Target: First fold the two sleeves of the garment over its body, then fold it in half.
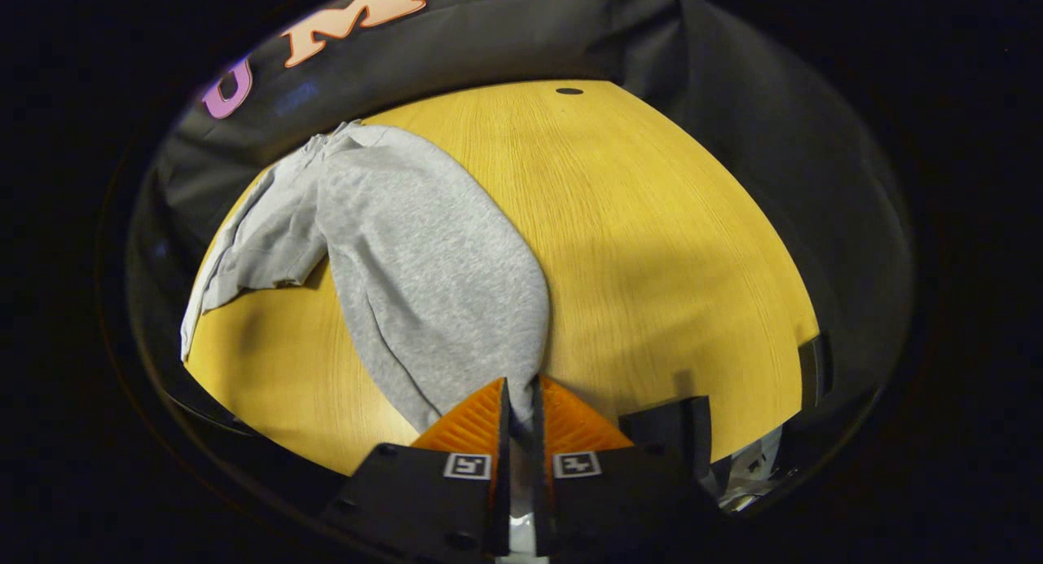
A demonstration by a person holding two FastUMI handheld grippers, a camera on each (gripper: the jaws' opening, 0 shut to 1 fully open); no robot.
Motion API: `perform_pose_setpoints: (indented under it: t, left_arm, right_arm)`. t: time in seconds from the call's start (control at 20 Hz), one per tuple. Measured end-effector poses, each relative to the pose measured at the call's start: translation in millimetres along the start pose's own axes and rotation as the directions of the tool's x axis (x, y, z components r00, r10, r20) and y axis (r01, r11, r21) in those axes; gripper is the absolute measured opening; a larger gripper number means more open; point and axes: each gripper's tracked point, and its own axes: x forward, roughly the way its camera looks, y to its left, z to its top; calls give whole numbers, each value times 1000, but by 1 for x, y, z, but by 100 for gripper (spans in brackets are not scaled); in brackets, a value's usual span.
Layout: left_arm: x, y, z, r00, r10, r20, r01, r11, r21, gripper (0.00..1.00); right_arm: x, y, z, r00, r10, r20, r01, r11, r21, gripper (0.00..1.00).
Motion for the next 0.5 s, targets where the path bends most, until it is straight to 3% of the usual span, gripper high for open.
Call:
perform_pose_setpoints:
  t: [0.1,0.3,0.5]
  left_arm:
    - [2,-1,3,1000,-4,10,4,1000,5,94]
    - [9,13,5,1000,-2,28,2,1000,-4,94]
    - [8,51,-4,998,68,5,-68,997,-40,97]
  right_arm:
    - [2,-1,1,1000,-3,-6,3,998,61,4]
    - [-7,10,20,999,30,36,-37,975,218,3]
    - [-21,28,54,995,49,86,-67,974,217,4]
